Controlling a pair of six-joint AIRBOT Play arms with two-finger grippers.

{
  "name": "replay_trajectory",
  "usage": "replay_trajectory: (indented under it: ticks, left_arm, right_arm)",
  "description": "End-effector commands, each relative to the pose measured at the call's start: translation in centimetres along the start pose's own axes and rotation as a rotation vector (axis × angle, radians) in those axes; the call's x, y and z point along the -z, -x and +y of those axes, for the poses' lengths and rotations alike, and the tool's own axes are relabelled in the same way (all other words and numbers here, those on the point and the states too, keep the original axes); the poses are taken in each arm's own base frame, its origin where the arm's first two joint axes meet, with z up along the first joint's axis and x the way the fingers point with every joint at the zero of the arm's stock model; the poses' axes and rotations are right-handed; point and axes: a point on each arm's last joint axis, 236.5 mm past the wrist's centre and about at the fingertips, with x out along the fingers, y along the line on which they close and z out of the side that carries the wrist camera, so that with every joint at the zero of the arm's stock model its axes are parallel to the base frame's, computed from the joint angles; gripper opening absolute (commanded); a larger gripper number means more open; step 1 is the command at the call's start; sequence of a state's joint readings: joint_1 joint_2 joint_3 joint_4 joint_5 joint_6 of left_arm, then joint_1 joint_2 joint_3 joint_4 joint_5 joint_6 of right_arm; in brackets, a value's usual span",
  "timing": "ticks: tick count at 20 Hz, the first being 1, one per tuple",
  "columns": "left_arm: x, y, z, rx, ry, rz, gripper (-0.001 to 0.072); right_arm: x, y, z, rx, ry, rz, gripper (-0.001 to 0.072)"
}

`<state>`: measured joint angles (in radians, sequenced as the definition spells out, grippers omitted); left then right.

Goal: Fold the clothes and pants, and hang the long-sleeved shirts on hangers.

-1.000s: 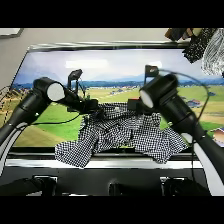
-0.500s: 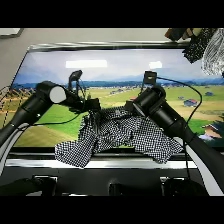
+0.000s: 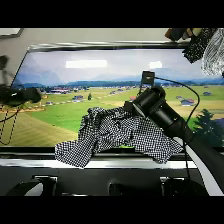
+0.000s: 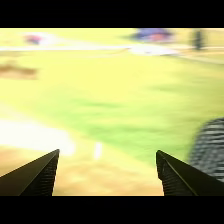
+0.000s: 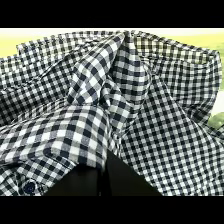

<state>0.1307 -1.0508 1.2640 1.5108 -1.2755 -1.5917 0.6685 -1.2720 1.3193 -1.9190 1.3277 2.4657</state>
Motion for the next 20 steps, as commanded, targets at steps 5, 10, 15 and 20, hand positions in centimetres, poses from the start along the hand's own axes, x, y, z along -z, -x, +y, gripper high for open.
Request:
replay_trajectory:
  ticks: [5, 10, 15, 20]
  left_arm:
    - [4.5, 0.0, 13.9, -0.216, 0.162, 0.046, 0.0671]
    - [7.4, -0.3, 22.1, -0.313, 0.115, 0.033, 0.0667]
    - [10.8, -2.3, 27.7, -0.313, 0.082, 0.102, 0.0668]
    - [11.5, -6.8, 28.9, -0.221, 0.028, 0.111, 0.0663]
  right_arm:
    - [-0.2, 0.0, 0.6, -0.022, 0.024, -0.008, 0.0027]
    - [-0.4, 0.0, 0.9, -0.034, 0.027, -0.019, 0.0028]
    - [-0.6, 0.0, 1.0, -0.041, 0.047, -0.026, 0.0028]
    - [-0.5, 0.0, 1.0, -0.041, 0.053, -0.025, 0.0029]
